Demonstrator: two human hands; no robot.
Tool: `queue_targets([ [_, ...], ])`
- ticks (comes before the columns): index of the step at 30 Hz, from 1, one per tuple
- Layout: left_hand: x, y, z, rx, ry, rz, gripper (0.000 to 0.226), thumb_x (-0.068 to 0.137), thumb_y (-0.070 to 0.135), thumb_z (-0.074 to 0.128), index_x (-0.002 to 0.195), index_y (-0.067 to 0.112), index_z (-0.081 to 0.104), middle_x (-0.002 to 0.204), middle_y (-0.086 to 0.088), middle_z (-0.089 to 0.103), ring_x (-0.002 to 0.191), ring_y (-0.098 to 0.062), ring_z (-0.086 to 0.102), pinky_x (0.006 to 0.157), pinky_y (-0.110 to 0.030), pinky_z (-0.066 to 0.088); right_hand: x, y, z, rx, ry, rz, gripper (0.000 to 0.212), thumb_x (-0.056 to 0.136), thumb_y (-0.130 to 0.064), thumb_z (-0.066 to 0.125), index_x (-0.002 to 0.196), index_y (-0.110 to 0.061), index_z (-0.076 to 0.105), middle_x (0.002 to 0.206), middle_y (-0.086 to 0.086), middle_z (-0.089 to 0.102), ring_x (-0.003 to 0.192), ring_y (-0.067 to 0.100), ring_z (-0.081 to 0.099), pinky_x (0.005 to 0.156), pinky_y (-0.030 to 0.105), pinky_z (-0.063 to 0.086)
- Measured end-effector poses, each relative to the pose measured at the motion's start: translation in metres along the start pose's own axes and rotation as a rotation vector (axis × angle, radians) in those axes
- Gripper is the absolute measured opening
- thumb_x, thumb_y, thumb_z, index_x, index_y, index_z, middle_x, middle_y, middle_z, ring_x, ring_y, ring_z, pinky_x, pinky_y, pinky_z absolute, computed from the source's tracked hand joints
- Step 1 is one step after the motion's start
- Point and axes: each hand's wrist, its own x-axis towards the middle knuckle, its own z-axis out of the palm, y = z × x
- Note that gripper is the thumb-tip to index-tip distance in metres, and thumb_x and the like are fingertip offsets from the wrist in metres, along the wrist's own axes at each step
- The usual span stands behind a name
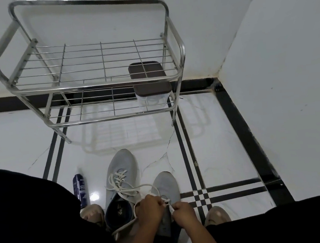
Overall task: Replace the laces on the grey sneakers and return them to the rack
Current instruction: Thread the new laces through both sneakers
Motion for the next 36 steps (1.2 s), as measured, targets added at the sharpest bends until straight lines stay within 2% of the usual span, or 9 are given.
queue_targets([
  [9,0.003,0.002,0.02,0.118,0.059,-0.045,0.025,0.09,0.034,0.048,0.102,0.035,0.07,0.11,0.005,0.061,0.11,-0.017,0.058,0.093,-0.034,0.041,0.013,0.009,0.006,0.118,-0.03,0.041,0.031,0.075,-0.016,0.052,0.095,-0.014,0.075,0.098,0.01,0.073,0.097,0.03,0.066,0.083,0.037,0.053],
  [14,0.007,0.004,0.023,0.014,0.0,-0.077,0.019,0.085,0.034,0.056,0.093,0.035,0.073,0.103,0.005,0.067,0.103,-0.017,0.062,0.085,-0.034,0.048,0.022,0.014,0.011,0.184,-0.036,0.072,0.029,0.071,-0.017,0.055,0.091,-0.014,0.076,0.097,0.011,0.073,0.095,0.03,0.066,0.084,0.038,0.054],
  [17,0.006,0.005,0.024,0.092,0.007,-0.024,0.019,0.086,0.037,0.056,0.097,0.037,0.071,0.108,0.005,0.063,0.105,-0.016,0.057,0.09,-0.037,0.044,0.029,0.019,0.012,0.245,-0.05,0.118,0.016,0.066,-0.018,0.057,0.068,-0.022,0.073,0.087,0.009,0.072,0.088,0.029,0.065,0.082,0.035,0.055],
  [21,0.003,0.006,0.026,0.157,0.046,0.055,0.026,0.093,0.038,0.045,0.107,0.035,0.067,0.114,0.005,0.056,0.11,-0.017,0.05,0.094,-0.035,0.037,0.045,0.028,0.018,0.4,0.03,0.15,0.013,0.078,-0.025,0.062,0.065,-0.022,0.062,0.076,0.003,0.067,0.08,0.022,0.061,0.085,0.041,0.054],
  [25,-0.001,0.007,0.023,0.116,0.014,0.071,0.026,0.092,0.037,0.045,0.11,0.037,0.063,0.12,0.007,0.051,0.116,-0.018,0.046,0.098,-0.037,0.033,0.031,0.016,0.015,0.384,0.135,0.153,0.026,0.086,-0.019,0.062,0.061,-0.02,0.057,0.07,0.001,0.063,0.071,0.019,0.057,0.073,0.033,0.051],
  [28,-0.012,0.0,0.022,0.112,0.082,0.069,0.025,0.091,0.041,0.044,0.115,0.035,0.051,0.121,0.011,0.047,0.12,-0.015,0.044,0.096,-0.034,0.034,0.028,0.006,0.011,0.297,0.146,0.192,0.019,0.091,-0.016,0.046,0.074,-0.014,0.054,0.089,0.012,0.064,0.081,0.025,0.057,0.073,0.034,0.048],
  [31,-0.017,-0.004,0.019,0.039,0.207,0.014,0.025,0.089,0.036,0.059,0.109,0.025,0.05,0.114,0.001,0.052,0.106,-0.021,0.056,0.082,-0.033,0.046,0.024,-0.001,-0.002,0.295,0.226,0.27,0.028,0.094,-0.01,0.04,0.112,-0.002,0.059,0.118,0.021,0.062,0.106,0.035,0.06,0.076,0.031,0.044],
  [33,-0.017,-0.011,0.021,-0.03,0.244,-0.002,0.037,0.082,0.025,0.07,0.111,0.018,0.048,0.119,-0.006,0.05,0.099,-0.024,0.059,0.077,-0.031,0.048,0.02,-0.003,-0.014,0.336,0.295,0.293,0.03,0.093,-0.008,0.042,0.117,0.001,0.058,0.119,0.021,0.061,0.11,0.036,0.059,0.078,0.031,0.045],
  [36,-0.023,-0.018,0.018,-0.019,0.169,-0.042,0.031,0.092,0.026,0.057,0.116,0.018,0.039,0.125,-0.003,0.04,0.105,-0.019,0.058,0.08,-0.027,0.046,0.016,-0.007,-0.035,0.511,0.405,0.303,0.028,0.091,-0.007,0.046,0.113,0.003,0.061,0.115,0.022,0.063,0.107,0.038,0.059,0.077,0.03,0.044],
])
